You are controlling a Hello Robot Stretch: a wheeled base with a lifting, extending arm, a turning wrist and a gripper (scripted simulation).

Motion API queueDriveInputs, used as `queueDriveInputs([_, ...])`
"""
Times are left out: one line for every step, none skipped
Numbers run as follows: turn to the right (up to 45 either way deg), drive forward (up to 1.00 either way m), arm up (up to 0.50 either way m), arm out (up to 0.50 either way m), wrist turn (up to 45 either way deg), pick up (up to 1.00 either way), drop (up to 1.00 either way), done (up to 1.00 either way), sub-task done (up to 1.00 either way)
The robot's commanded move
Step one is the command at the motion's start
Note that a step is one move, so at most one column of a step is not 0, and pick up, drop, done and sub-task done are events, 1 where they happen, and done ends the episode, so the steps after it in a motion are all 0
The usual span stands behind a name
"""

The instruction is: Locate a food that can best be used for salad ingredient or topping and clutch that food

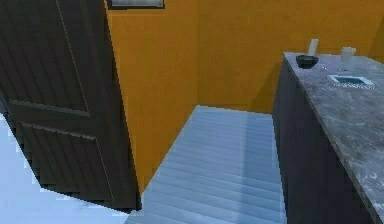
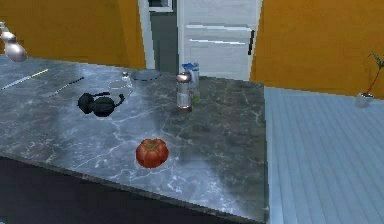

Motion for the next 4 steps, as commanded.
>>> queueDriveInputs([0.0, 0.0, 0.5, 0.0, 0.0, 0.0, 0.0, 0.0, 0.0])
queueDriveInputs([0.0, 0.0, 0.38, 0.0, 0.0, 0.0, 0.0, 0.0, 0.0])
queueDriveInputs([0.0, 0.0, 0.0, 0.18, 0.0, 0.0, 0.0, 0.0, 0.0])
queueDriveInputs([0.0, 0.0, 0.0, 0.0, 45.0, 0.0, 0.0, 0.0, 0.0])
